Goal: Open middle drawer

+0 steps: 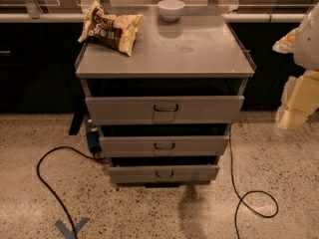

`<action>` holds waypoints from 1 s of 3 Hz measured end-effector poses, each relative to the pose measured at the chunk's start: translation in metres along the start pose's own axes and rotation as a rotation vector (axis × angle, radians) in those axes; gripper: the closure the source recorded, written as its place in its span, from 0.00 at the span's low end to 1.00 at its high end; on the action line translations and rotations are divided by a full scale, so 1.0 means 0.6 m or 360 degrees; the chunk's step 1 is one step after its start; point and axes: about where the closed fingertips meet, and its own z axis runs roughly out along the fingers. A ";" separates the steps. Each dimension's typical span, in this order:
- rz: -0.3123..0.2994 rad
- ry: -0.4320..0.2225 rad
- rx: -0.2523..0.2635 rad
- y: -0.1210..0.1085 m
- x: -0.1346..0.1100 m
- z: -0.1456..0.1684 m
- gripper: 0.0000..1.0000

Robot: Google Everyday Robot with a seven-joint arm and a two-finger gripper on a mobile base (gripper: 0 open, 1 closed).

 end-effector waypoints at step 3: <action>0.0203 -0.0223 -0.0091 0.052 0.006 0.134 0.00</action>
Offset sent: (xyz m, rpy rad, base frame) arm -0.0015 0.0163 -0.0780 0.2507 0.0453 -0.1049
